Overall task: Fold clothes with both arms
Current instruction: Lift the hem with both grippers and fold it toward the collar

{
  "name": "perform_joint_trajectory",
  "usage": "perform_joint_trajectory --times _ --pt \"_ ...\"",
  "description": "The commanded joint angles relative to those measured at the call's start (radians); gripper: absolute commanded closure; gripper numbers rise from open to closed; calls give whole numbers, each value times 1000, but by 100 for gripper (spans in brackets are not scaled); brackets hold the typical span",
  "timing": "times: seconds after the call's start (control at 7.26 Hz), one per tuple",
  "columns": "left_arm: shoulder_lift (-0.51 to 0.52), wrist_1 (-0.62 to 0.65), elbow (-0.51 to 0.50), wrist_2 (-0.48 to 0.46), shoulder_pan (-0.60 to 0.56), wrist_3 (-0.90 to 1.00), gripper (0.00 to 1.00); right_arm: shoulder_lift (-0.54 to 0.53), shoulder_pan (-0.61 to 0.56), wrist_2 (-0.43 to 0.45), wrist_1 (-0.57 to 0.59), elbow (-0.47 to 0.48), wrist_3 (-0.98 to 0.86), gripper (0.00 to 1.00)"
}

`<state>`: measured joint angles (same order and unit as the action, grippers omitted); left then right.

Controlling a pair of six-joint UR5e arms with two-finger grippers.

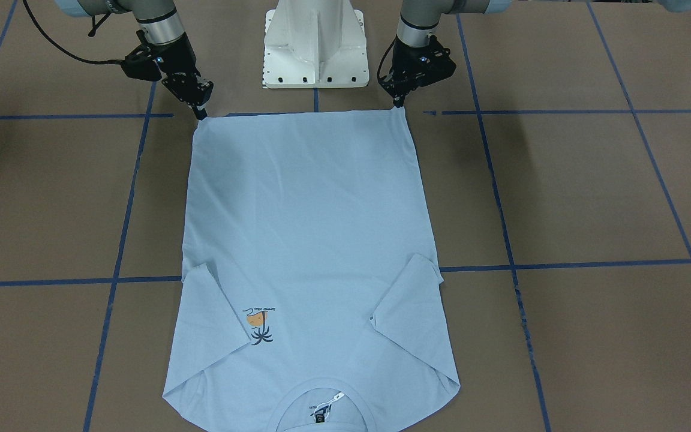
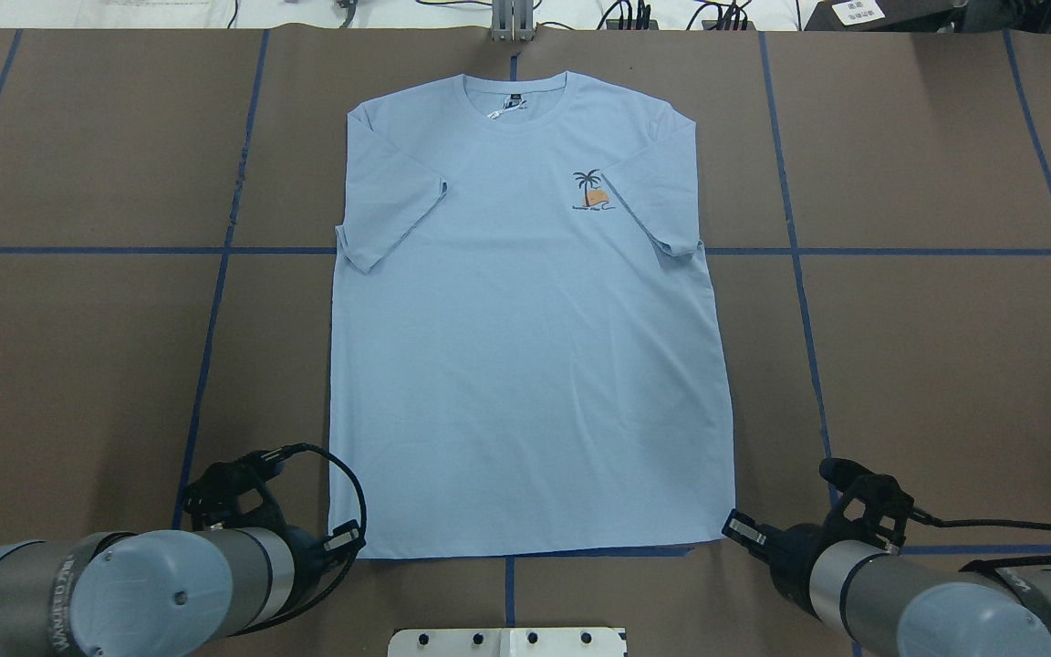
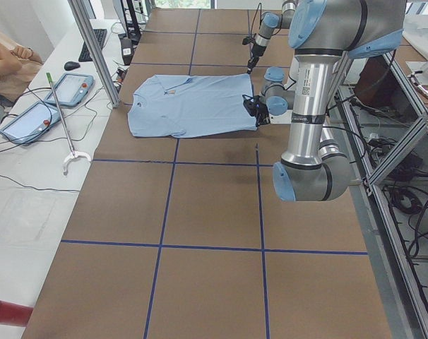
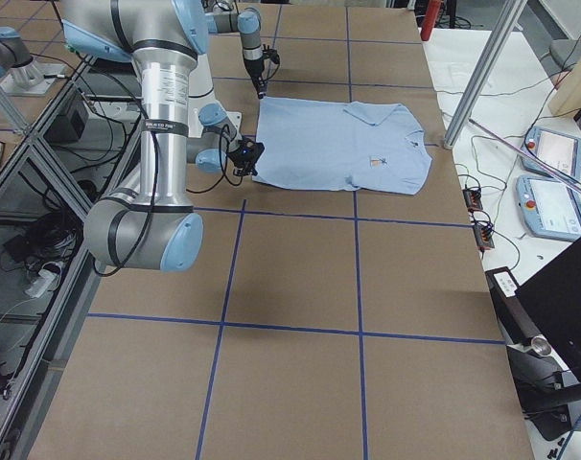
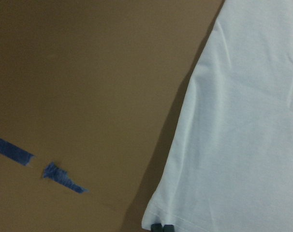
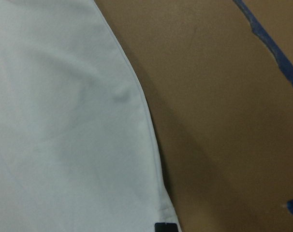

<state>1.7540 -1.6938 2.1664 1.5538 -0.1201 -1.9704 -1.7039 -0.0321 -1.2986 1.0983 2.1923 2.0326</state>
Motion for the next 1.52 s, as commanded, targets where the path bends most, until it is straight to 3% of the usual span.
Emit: perform_joint_trajectory --times 0.0,0.28,0.41,0.55,0.69,0.96,1.1,1.38 --pt "-42 5 99 8 23 -11 100 -106 44 -45 0 130 5 100" --pt "-27 6 163 49 7 -1 100 -114 26 -59 0 191 3 100" --pt "-24 6 162 51 -50 16 100 -102 -44 -70 0 205 -3 100" --pt "-2 5 135 46 -81 188 100 -54 -118 -132 0 155 -26 100" --pt "63 5 40 49 -167 265 100 115 -266 -208 2 30 -110 100" --pt "186 3 -119 52 -283 356 100 335 -531 -409 64 -212 -288 100" --pt "232 -4 -181 54 -362 428 100 399 -619 -463 104 -292 -367 100" --pt "318 -73 -378 52 -496 560 100 591 -750 -481 167 -507 -478 100"
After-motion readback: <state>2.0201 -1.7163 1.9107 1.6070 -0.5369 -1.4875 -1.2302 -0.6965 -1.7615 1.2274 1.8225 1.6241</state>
